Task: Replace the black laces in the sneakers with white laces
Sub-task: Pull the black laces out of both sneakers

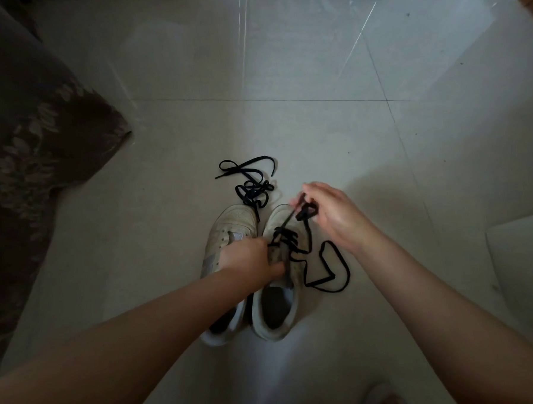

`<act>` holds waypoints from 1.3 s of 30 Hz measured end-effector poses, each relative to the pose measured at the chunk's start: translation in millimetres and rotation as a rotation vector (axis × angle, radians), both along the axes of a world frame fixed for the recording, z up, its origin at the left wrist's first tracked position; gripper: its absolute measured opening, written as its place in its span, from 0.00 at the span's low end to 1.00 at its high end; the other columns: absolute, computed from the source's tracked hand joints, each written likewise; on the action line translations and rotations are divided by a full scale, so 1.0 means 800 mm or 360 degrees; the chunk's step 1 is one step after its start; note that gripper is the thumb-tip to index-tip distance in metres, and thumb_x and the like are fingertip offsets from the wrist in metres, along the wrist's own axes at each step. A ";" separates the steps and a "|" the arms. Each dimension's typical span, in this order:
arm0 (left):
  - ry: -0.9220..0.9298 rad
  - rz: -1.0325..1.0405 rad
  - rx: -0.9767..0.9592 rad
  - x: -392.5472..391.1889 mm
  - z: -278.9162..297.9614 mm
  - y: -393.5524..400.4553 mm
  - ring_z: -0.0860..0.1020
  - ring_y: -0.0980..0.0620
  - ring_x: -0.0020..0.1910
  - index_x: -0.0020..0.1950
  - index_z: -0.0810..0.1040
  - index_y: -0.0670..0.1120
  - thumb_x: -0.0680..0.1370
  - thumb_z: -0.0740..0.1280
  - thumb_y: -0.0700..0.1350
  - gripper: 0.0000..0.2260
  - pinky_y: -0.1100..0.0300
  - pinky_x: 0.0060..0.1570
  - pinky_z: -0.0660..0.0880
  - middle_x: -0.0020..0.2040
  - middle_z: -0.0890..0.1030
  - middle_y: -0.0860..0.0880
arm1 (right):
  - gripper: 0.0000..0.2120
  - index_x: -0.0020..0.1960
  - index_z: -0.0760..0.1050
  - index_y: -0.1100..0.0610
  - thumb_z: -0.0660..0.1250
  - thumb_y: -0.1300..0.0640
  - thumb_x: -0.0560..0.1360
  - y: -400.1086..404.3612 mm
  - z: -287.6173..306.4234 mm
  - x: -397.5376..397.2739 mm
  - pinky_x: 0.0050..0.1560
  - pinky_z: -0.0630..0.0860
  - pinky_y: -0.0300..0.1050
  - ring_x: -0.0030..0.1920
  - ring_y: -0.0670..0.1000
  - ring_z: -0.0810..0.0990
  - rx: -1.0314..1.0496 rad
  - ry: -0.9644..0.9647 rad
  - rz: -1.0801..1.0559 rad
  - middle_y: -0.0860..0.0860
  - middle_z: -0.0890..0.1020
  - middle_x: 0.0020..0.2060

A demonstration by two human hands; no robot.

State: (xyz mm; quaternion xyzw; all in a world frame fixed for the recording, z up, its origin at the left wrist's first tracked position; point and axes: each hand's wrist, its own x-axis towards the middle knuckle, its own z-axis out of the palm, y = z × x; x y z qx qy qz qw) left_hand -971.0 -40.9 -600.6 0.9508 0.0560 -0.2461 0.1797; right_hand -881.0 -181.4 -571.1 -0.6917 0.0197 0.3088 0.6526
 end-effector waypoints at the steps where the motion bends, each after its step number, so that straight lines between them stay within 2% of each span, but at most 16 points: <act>1: -0.0002 -0.0013 0.0009 0.000 0.001 -0.001 0.78 0.48 0.50 0.55 0.73 0.48 0.74 0.63 0.62 0.20 0.60 0.41 0.70 0.51 0.79 0.47 | 0.18 0.32 0.73 0.54 0.58 0.58 0.80 -0.001 -0.003 0.001 0.52 0.71 0.54 0.40 0.53 0.76 -0.0071 0.0028 -0.0030 0.48 0.78 0.29; 3: -0.0008 -0.0034 0.0038 0.001 0.001 -0.002 0.78 0.47 0.51 0.55 0.73 0.48 0.74 0.63 0.62 0.20 0.59 0.42 0.70 0.51 0.79 0.47 | 0.14 0.36 0.70 0.54 0.59 0.56 0.80 -0.002 -0.015 -0.006 0.43 0.71 0.47 0.32 0.50 0.72 -0.0585 -0.0177 0.0242 0.49 0.73 0.27; 5: -0.0003 -0.0033 0.0068 0.002 0.001 -0.003 0.78 0.48 0.51 0.56 0.73 0.48 0.74 0.62 0.62 0.21 0.58 0.43 0.71 0.52 0.79 0.47 | 0.11 0.39 0.70 0.54 0.63 0.52 0.78 -0.001 -0.027 -0.016 0.34 0.67 0.42 0.31 0.47 0.70 -0.1170 -0.0527 0.0732 0.47 0.72 0.29; 9: -0.0017 -0.0017 0.0074 0.001 0.001 -0.003 0.78 0.48 0.50 0.56 0.73 0.48 0.74 0.61 0.61 0.20 0.60 0.41 0.69 0.51 0.79 0.48 | 0.13 0.44 0.77 0.54 0.66 0.44 0.75 0.001 -0.032 -0.022 0.41 0.74 0.45 0.40 0.52 0.77 -0.1613 -0.0676 0.1198 0.50 0.79 0.37; 13: 0.0000 -0.0014 0.0072 0.001 0.001 -0.002 0.78 0.48 0.52 0.58 0.73 0.48 0.74 0.62 0.61 0.21 0.59 0.42 0.70 0.53 0.79 0.47 | 0.15 0.39 0.74 0.55 0.62 0.47 0.78 0.004 -0.020 -0.015 0.36 0.67 0.44 0.36 0.51 0.74 -0.1421 -0.0760 0.1181 0.49 0.76 0.31; 17: 0.0013 -0.0024 0.0055 0.002 0.001 0.000 0.78 0.48 0.49 0.55 0.73 0.47 0.74 0.63 0.61 0.19 0.60 0.40 0.71 0.50 0.79 0.48 | 0.14 0.41 0.73 0.53 0.58 0.48 0.80 0.011 0.012 -0.014 0.43 0.71 0.39 0.38 0.44 0.76 -0.0446 -0.0324 0.0440 0.46 0.78 0.34; 19: 0.0026 -0.0028 0.0053 0.001 0.001 0.001 0.78 0.49 0.47 0.54 0.73 0.47 0.74 0.63 0.62 0.19 0.60 0.40 0.71 0.49 0.79 0.48 | 0.14 0.42 0.72 0.54 0.56 0.47 0.80 0.008 0.020 0.001 0.54 0.73 0.44 0.47 0.49 0.77 -0.0069 -0.0153 0.0113 0.50 0.79 0.42; 21: 0.0037 -0.0034 0.0055 0.000 0.002 0.000 0.77 0.49 0.47 0.54 0.73 0.47 0.74 0.62 0.62 0.20 0.60 0.40 0.71 0.48 0.78 0.48 | 0.14 0.41 0.68 0.56 0.54 0.50 0.82 0.002 0.025 0.012 0.53 0.75 0.48 0.44 0.54 0.78 0.0128 0.0042 -0.0078 0.53 0.80 0.39; 23: 0.0026 -0.0050 0.0063 0.002 0.002 -0.001 0.78 0.49 0.48 0.53 0.73 0.47 0.74 0.61 0.62 0.20 0.59 0.39 0.70 0.49 0.78 0.48 | 0.15 0.40 0.67 0.56 0.54 0.51 0.82 -0.001 0.025 0.010 0.43 0.76 0.46 0.33 0.50 0.74 -0.0120 0.0006 0.0030 0.49 0.75 0.29; 26: -0.0026 -0.0049 0.0059 -0.001 0.003 -0.001 0.78 0.47 0.49 0.54 0.73 0.46 0.77 0.59 0.60 0.18 0.59 0.39 0.68 0.50 0.78 0.47 | 0.14 0.39 0.70 0.57 0.57 0.52 0.82 -0.003 0.013 -0.002 0.40 0.74 0.45 0.25 0.44 0.70 -0.0584 -0.0147 0.0148 0.47 0.70 0.27; 29: -0.0076 -0.0012 0.0021 -0.005 0.002 0.002 0.78 0.46 0.48 0.52 0.74 0.46 0.78 0.56 0.58 0.17 0.60 0.39 0.68 0.49 0.79 0.46 | 0.06 0.52 0.75 0.56 0.63 0.55 0.79 -0.014 -0.009 0.000 0.51 0.71 0.41 0.46 0.49 0.78 -0.0890 -0.0472 -0.0094 0.50 0.78 0.43; 30: -0.0081 -0.0004 0.0014 -0.006 0.002 0.002 0.78 0.46 0.48 0.51 0.74 0.46 0.78 0.56 0.57 0.16 0.60 0.39 0.68 0.49 0.79 0.46 | 0.11 0.58 0.74 0.58 0.65 0.57 0.77 -0.021 -0.016 0.002 0.56 0.69 0.41 0.53 0.51 0.76 -0.1069 -0.0696 -0.0174 0.53 0.77 0.50; 31: -0.0081 0.0000 0.0010 -0.007 0.001 0.003 0.78 0.46 0.47 0.51 0.74 0.46 0.79 0.56 0.57 0.16 0.60 0.39 0.68 0.49 0.79 0.46 | 0.14 0.60 0.73 0.59 0.66 0.58 0.76 -0.028 -0.019 0.001 0.59 0.67 0.44 0.56 0.53 0.74 -0.1214 -0.0934 -0.0219 0.55 0.77 0.53; 33: -0.0085 -0.0011 0.0010 -0.007 0.000 0.003 0.78 0.46 0.47 0.51 0.74 0.45 0.79 0.55 0.56 0.16 0.59 0.39 0.68 0.50 0.78 0.45 | 0.07 0.52 0.77 0.59 0.66 0.59 0.75 -0.039 -0.022 -0.002 0.53 0.73 0.50 0.48 0.54 0.77 -0.1259 -0.1274 -0.0254 0.55 0.79 0.47; 36: -0.0090 -0.0052 0.0035 -0.007 -0.002 0.003 0.78 0.45 0.48 0.52 0.74 0.45 0.80 0.54 0.55 0.16 0.59 0.39 0.68 0.51 0.78 0.44 | 0.06 0.41 0.78 0.53 0.65 0.57 0.76 -0.039 -0.022 -0.016 0.44 0.75 0.47 0.38 0.50 0.78 -0.1004 -0.0843 0.0427 0.48 0.79 0.35; 39: -0.0108 -0.0063 0.0080 -0.007 -0.002 -0.001 0.78 0.45 0.49 0.54 0.73 0.45 0.81 0.54 0.53 0.15 0.58 0.40 0.68 0.53 0.78 0.44 | 0.11 0.36 0.75 0.48 0.66 0.54 0.77 -0.041 -0.043 -0.030 0.42 0.73 0.44 0.36 0.45 0.76 -0.1104 -0.0441 0.1120 0.45 0.77 0.33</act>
